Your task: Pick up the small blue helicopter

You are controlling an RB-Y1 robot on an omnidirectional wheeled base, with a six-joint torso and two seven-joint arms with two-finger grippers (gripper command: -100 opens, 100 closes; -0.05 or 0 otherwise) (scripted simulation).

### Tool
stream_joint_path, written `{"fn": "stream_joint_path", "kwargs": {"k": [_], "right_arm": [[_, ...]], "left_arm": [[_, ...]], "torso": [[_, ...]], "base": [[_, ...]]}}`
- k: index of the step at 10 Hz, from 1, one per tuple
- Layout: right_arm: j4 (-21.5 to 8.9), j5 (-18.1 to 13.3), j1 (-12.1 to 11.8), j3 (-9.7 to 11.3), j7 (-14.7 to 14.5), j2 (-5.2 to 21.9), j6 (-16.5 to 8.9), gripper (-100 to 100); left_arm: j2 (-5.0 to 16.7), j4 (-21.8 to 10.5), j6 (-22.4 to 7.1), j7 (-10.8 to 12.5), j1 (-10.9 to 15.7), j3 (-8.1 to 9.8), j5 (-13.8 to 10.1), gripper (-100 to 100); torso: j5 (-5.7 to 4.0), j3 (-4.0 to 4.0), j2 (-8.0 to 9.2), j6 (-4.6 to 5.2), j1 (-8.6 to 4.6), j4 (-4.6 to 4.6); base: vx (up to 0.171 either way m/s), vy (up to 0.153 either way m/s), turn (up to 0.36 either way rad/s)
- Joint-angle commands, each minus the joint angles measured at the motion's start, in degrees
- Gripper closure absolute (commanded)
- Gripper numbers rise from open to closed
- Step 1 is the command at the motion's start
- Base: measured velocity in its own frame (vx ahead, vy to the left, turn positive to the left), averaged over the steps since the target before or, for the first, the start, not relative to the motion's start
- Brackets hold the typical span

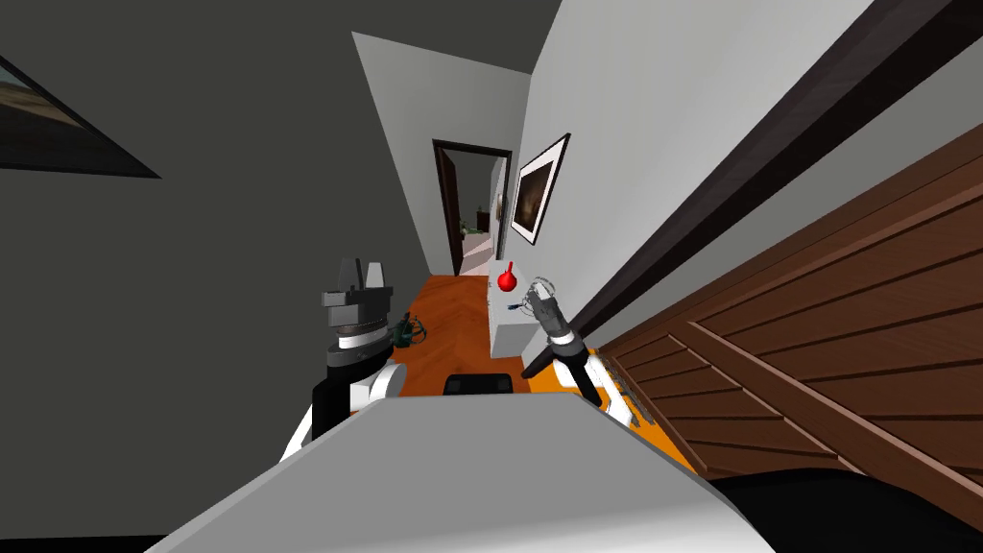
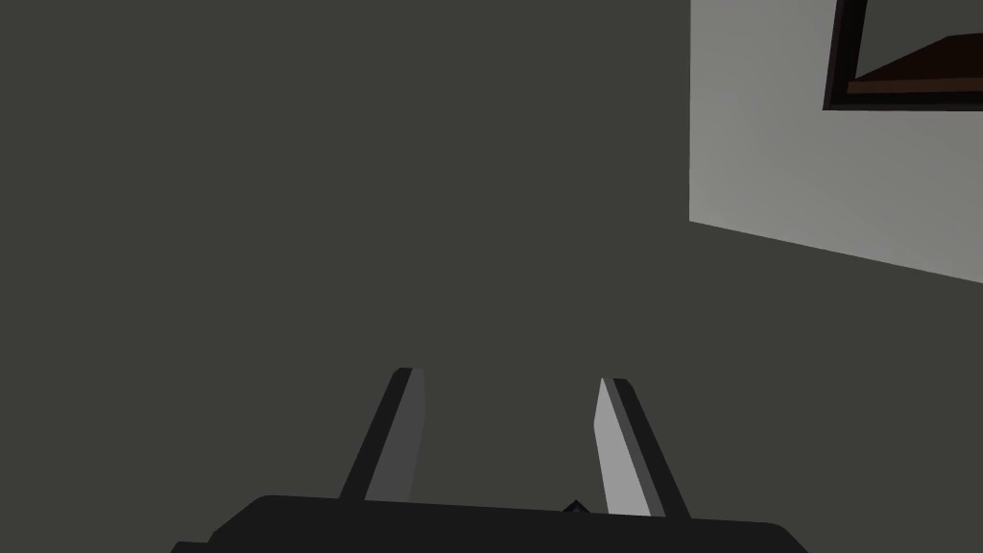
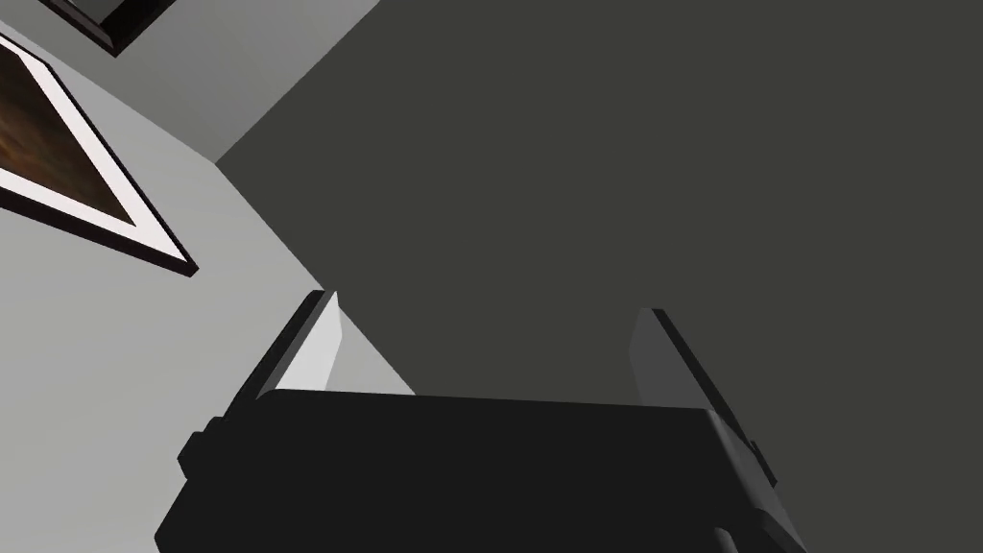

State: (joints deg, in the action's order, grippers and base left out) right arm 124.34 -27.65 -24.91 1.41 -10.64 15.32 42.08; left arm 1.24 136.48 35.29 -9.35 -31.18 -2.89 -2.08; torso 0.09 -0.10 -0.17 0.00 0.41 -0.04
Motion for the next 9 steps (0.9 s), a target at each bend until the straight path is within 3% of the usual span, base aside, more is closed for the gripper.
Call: {"fn": "stream_joint_path", "kwargs": {"k": [1,4,6,9], "right_arm": [[-0.76,-2.86,0.01,-0.04,-1.19,0.67,0.89,-100],[-4.43,-8.13,1.86,0.03,-5.12,3.56,2.9,-100],[-4.43,-10.64,1.86,0.03,-5.12,3.56,2.9,-100],[-8.49,-16.05,3.87,0.15,-9.12,6.54,5.03,-100]], "left_arm": [[0.0,0.0,0.0,0.0,0.0,0.0,0.0,0],[0.0,0.0,0.0,0.0,0.0,0.0,0.0,0],[0.0,0.0,0.0,0.0,0.0,0.0,0.0,0],[0.0,0.0,0.0,0.0,0.0,0.0,0.0,0]], "torso": [[0.0,0.0,0.0,0.0,0.0,0.0],[-0.01,0.02,0.04,0.01,-0.09,0.01],[0.0,0.01,0.02,0.01,-0.05,0.0],[-0.02,-0.01,-0.01,0.01,-0.16,0.0]], "base": [[0.027,0.09,-0.001],[0.038,0.098,0.001],[0.031,0.068,-0.005],[0.054,0.084,-0.008]]}}
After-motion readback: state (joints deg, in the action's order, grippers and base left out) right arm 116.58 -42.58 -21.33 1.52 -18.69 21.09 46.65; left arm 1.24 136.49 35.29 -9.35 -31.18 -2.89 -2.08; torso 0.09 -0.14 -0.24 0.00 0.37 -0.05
